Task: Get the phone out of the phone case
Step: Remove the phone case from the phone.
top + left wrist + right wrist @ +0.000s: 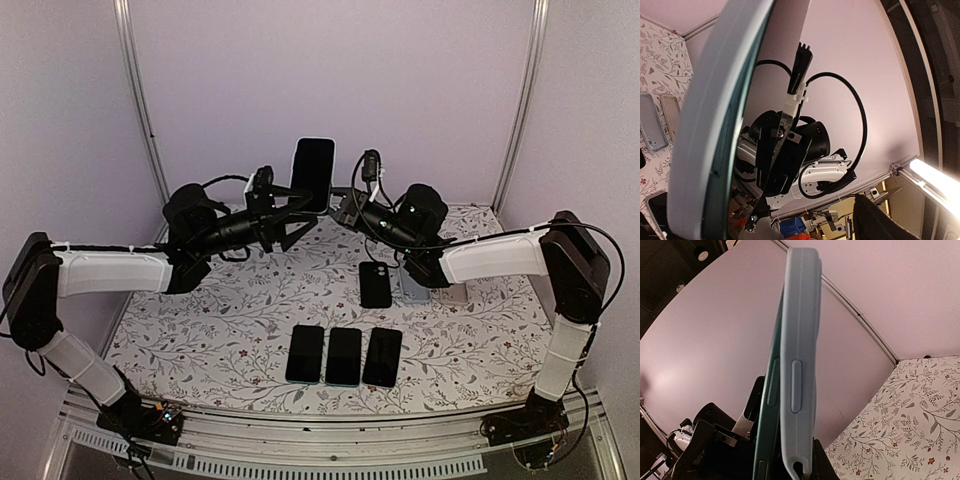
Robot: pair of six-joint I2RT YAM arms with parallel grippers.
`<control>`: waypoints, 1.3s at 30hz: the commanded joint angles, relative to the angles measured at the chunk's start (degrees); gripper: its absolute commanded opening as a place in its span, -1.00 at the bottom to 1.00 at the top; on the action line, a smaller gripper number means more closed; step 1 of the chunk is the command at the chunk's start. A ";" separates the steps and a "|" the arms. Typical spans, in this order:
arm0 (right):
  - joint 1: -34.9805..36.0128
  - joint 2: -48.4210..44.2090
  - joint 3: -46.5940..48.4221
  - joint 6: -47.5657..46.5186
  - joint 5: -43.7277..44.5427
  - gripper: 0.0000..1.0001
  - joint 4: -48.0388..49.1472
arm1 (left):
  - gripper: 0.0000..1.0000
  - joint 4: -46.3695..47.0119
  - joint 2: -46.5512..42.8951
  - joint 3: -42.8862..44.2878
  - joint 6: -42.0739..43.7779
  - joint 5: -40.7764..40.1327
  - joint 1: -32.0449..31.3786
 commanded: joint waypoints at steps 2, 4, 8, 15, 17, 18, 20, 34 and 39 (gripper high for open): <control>0.40 -1.65 2.41 -0.02 -0.43 -1.00 4.21 | 0.49 0.20 0.68 1.69 0.62 -0.91 -0.70; 0.42 -1.69 2.34 0.00 -0.43 -1.00 4.15 | 0.49 -0.48 0.62 1.96 1.08 -1.26 -0.63; 0.50 -1.93 2.26 0.07 -0.52 -1.00 4.18 | 0.49 0.60 0.55 1.56 0.86 -2.24 -0.62; 0.96 -1.63 2.06 0.07 -0.52 -1.00 4.48 | 0.49 0.25 -0.27 0.89 0.82 -4.57 -0.35; 1.07 -1.65 2.06 -0.14 -0.53 -1.00 4.62 | 0.49 0.45 -0.62 0.10 0.53 -5.50 -0.37; 1.17 -1.69 2.10 -0.25 -0.40 -1.00 4.64 | 0.49 0.60 -0.87 -0.45 0.37 -6.02 -0.28; 1.29 -1.72 2.06 -0.44 -0.33 -1.00 4.66 | 0.48 1.64 -1.38 -1.71 -0.13 -7.40 -0.19; 1.75 -1.43 1.91 -0.41 -0.79 -1.00 5.01 | 0.42 8.74 -3.86 -6.33 -0.54 -12.26 0.43; 1.86 -0.75 1.97 -0.20 -1.31 -1.00 4.97 | 0.35 9.38 -3.72 -6.37 -0.54 -12.36 0.69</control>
